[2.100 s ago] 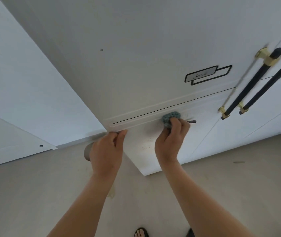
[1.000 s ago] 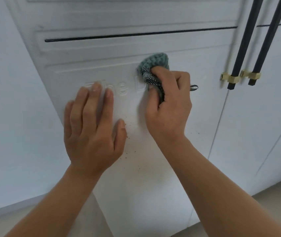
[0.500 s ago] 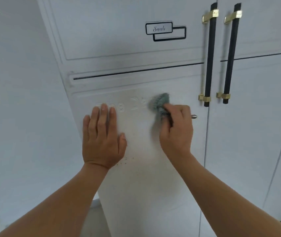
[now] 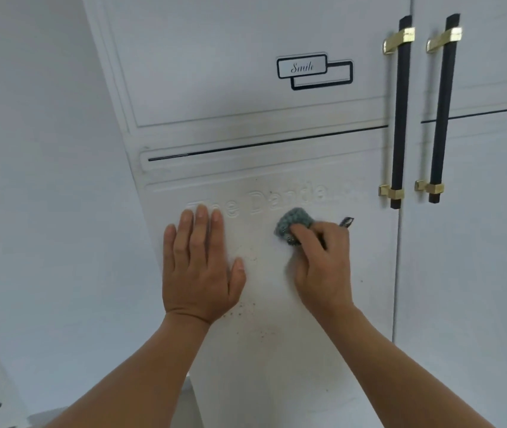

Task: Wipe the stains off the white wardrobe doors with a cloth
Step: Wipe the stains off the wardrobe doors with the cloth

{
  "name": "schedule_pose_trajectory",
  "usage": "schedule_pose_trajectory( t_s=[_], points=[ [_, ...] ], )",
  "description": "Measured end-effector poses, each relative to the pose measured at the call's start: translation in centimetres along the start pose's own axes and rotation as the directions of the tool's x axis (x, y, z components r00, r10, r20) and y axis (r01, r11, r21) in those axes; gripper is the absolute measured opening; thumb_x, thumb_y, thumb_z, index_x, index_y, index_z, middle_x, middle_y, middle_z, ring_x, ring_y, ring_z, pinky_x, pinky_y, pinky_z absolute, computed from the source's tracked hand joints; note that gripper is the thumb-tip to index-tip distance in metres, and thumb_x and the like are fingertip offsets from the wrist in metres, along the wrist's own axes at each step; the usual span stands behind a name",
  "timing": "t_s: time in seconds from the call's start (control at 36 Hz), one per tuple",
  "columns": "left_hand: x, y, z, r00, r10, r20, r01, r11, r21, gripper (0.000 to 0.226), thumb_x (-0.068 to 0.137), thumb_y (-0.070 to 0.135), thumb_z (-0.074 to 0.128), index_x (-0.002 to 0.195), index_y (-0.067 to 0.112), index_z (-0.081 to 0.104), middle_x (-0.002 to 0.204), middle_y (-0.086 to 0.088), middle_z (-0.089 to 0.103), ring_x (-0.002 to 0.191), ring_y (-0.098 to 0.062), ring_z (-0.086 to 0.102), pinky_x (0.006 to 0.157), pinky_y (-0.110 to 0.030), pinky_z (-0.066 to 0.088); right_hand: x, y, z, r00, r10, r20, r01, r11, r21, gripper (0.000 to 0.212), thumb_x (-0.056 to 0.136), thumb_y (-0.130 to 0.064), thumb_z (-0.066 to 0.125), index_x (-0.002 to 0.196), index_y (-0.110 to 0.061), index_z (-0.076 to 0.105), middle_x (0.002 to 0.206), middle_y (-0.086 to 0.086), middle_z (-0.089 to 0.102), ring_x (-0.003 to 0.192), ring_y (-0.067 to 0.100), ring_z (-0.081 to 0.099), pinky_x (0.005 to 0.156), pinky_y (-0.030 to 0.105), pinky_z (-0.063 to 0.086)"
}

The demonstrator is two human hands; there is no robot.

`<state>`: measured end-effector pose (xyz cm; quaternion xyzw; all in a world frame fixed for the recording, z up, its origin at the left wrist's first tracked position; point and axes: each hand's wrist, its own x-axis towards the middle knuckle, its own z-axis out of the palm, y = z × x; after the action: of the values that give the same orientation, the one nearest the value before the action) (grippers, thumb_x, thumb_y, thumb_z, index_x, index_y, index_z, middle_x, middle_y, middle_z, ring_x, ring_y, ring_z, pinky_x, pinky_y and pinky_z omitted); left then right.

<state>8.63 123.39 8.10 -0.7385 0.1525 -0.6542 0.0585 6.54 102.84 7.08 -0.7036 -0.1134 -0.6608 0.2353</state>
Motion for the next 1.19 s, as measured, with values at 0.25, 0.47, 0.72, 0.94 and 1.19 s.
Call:
schedule_pose_trajectory(
  t_s=[0.25, 0.47, 0.72, 0.94, 1.19],
  points=[
    [-0.1, 0.1, 0.1, 1.0, -0.015, -0.006, 0.015, 1.0, 0.002, 0.074, 0.098, 0.043, 0.043, 0.156, -0.001, 0.038, 0.157, -0.027, 0.04, 0.151, -0.041, 0.028, 0.126, -0.057, 0.02, -0.2, -3.1, 0.7, 0.997, -0.041, 0.069, 0.036, 0.996, 0.083, 0.028, 0.09, 0.002, 0.054, 0.112, -0.003, 0.07, 0.095, 0.017, 0.058, 0.084, 0.031, 0.053, 0.074, 0.04, 0.048],
    [-0.2, 0.1, 0.2, 0.999, -0.023, -0.026, 0.024, 1.0, 0.004, 0.072, 0.098, 0.041, 0.043, 0.155, -0.001, 0.039, 0.157, -0.026, 0.041, 0.15, -0.04, 0.029, 0.127, -0.055, 0.018, 8.9, -4.5, 1.2, 0.999, -0.026, -0.035, 0.031, 0.99, 0.139, 0.026, 0.089, 0.003, 0.057, 0.11, -0.002, 0.073, 0.094, 0.018, 0.058, 0.084, 0.033, 0.054, 0.078, 0.033, 0.043],
    [-0.1, 0.1, 0.3, 0.999, -0.015, -0.048, 0.015, 1.0, -0.013, 0.069, 0.096, 0.036, 0.046, 0.155, -0.001, 0.04, 0.158, -0.025, 0.039, 0.15, -0.04, 0.028, 0.126, -0.055, 0.02, -1.0, -0.8, 0.5, 0.874, -0.421, 0.242, 0.419, 0.906, 0.064, 0.017, 0.093, -0.005, 0.066, 0.103, -0.014, 0.075, 0.09, 0.009, 0.062, 0.078, 0.029, 0.054, 0.067, 0.042, 0.043],
    [-0.4, 0.2, 0.4, 0.997, -0.024, -0.071, 0.023, 1.0, -0.018, 0.065, 0.097, 0.03, 0.046, 0.154, -0.001, 0.042, 0.157, -0.025, 0.041, 0.151, -0.038, 0.028, 0.126, -0.055, 0.022, 1.9, -1.8, 0.9, 0.981, -0.138, 0.139, 0.132, 0.99, 0.05, 0.024, 0.088, 0.004, 0.062, 0.105, -0.006, 0.075, 0.09, 0.014, 0.059, 0.082, 0.028, 0.049, 0.072, 0.04, 0.041],
    [-0.7, -0.4, 0.0, 1.0, 0.013, -0.002, -0.013, 0.995, -0.094, 0.067, 0.098, 0.027, 0.043, 0.159, 0.0, 0.032, 0.163, -0.024, 0.03, 0.156, -0.037, 0.018, 0.127, -0.056, 0.017, -3.8, -1.9, -0.4, 0.846, -0.372, 0.382, 0.379, 0.924, 0.061, 0.03, 0.088, 0.002, 0.061, 0.11, -0.016, 0.068, 0.098, 0.011, 0.06, 0.084, 0.031, 0.055, 0.068, 0.042, 0.045]
  ],
)
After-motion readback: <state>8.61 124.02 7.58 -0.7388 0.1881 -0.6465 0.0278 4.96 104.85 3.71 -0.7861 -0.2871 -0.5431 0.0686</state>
